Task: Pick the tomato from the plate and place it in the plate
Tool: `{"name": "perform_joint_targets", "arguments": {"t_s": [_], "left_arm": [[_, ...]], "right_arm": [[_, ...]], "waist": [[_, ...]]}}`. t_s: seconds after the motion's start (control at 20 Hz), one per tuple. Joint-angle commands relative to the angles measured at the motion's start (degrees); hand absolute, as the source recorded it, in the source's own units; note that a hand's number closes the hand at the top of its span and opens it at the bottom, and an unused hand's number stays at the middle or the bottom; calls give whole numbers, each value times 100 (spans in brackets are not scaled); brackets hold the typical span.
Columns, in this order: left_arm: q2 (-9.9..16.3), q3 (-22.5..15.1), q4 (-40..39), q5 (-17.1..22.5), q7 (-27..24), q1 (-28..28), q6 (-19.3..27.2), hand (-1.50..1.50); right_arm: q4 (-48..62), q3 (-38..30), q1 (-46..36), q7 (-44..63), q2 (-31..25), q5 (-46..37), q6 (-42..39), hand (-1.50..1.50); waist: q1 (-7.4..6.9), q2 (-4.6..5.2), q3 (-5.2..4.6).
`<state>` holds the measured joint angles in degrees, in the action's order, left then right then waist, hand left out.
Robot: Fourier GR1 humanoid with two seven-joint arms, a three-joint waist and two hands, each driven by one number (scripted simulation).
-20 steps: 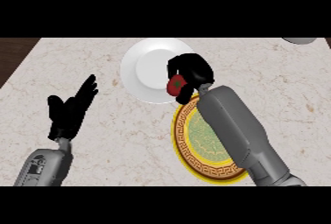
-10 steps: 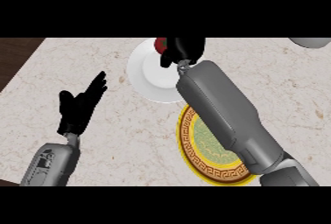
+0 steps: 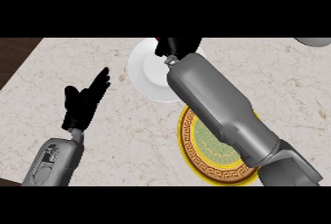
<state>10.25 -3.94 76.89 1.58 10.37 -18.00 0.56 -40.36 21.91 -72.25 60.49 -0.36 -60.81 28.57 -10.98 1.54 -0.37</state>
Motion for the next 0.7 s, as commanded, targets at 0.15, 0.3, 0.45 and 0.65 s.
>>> {"name": "perform_joint_targets", "arguments": {"t_s": [0.15,0.3,0.45,0.65], "left_arm": [[98,172,-240,20,-111,-64,-16,0],[136,207,-161,29,-146,29,-21,0],[98,210,32,93,4,68,-3,0],[173,297,-106,102,-132,43,-55,0]], "right_arm": [[492,437,-72,1276,34,94,693,150],[692,619,139,1245,34,237,740,150],[978,514,148,969,34,725,463,150],[695,200,643,639,34,1608,997,150]], "waist": [[188,25,11],[267,-4,18],[239,1,26],[317,21,36]]}}
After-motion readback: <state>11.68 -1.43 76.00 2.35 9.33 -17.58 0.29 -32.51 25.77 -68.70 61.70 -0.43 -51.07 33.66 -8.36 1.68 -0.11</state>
